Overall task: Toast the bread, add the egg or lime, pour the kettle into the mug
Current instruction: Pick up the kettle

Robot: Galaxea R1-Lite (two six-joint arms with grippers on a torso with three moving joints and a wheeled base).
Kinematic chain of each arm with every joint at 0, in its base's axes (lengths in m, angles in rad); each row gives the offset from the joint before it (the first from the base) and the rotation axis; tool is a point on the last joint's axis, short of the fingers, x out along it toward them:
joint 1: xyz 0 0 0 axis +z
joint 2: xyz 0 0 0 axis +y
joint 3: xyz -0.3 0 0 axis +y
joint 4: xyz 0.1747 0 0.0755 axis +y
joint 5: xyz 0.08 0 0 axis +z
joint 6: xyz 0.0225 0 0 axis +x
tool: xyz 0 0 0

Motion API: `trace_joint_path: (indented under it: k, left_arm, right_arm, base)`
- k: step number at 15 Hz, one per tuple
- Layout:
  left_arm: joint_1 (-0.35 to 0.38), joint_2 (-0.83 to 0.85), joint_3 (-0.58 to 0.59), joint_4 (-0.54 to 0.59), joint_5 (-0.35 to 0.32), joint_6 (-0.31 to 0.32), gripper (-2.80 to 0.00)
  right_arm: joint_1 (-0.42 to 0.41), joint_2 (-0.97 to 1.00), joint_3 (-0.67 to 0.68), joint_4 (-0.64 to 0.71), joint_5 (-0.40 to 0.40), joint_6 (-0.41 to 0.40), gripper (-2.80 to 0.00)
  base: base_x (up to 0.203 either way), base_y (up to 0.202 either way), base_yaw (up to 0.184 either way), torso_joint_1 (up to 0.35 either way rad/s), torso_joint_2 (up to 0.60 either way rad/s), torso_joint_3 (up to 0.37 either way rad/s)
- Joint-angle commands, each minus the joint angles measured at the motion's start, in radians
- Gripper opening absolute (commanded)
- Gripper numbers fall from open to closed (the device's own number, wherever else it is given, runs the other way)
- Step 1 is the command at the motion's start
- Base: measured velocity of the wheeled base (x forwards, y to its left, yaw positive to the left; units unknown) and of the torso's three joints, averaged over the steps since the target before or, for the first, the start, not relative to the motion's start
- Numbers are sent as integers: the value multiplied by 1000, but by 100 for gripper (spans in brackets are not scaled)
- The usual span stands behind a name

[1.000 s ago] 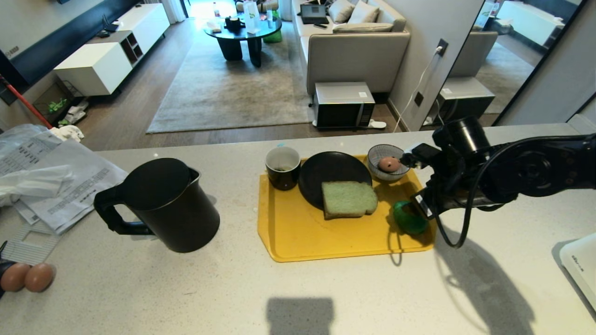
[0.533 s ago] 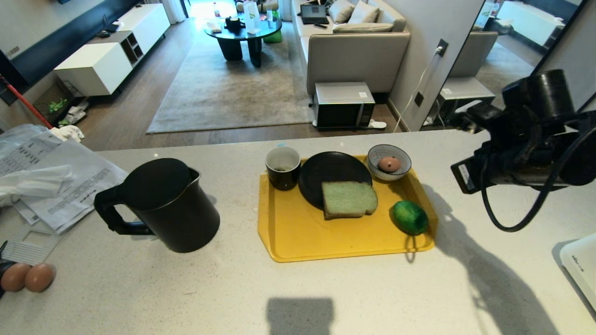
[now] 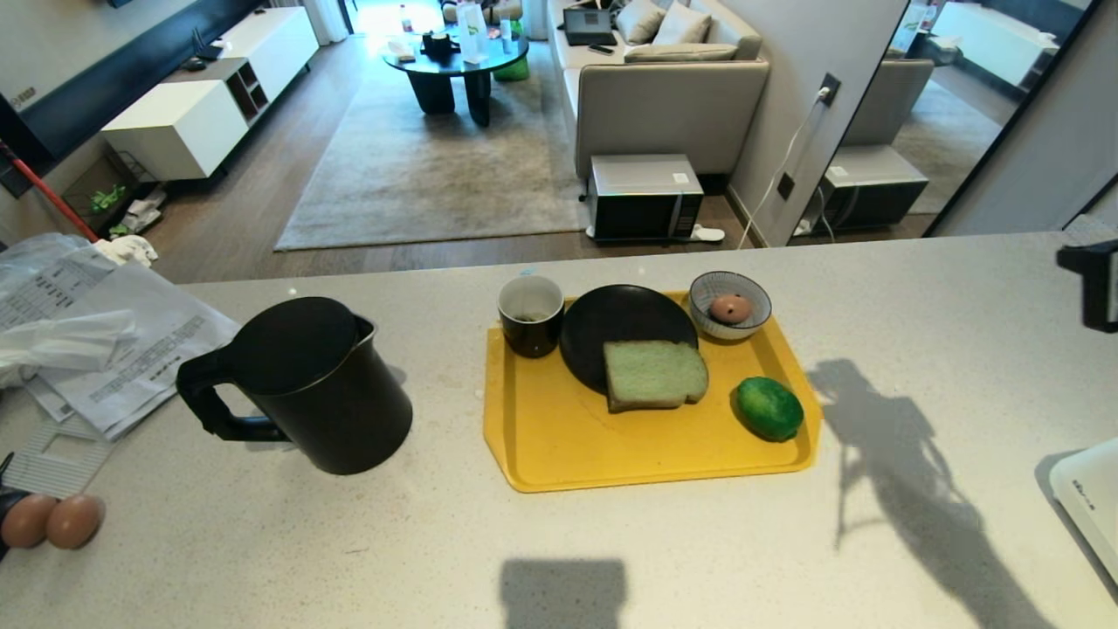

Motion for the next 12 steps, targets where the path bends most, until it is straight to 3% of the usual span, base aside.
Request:
trace_joint_path:
  k: [1,5,9,12]
  left_arm:
    - [0,1,1,0,1,0,-280]
    - [0,1,1,0,1,0,-280]
    - [0,1,0,0,1,0,-280]
    - [0,1,1,0,1,0,-280]
  right_arm:
    - [-43,-216,70,-3,-5,1,-280]
    - [-129,-554,336,-8,-14,41,-280]
    - [-137,-797,603,-5,-7,70,-280]
    - [-139,-875,772,-43,42,76,-280]
  base:
    - [0,0,0,0,0,0]
    - [0,0,0,0,0,0]
    - [0,0,0,0,0,0]
    - [0,0,0,0,0,0]
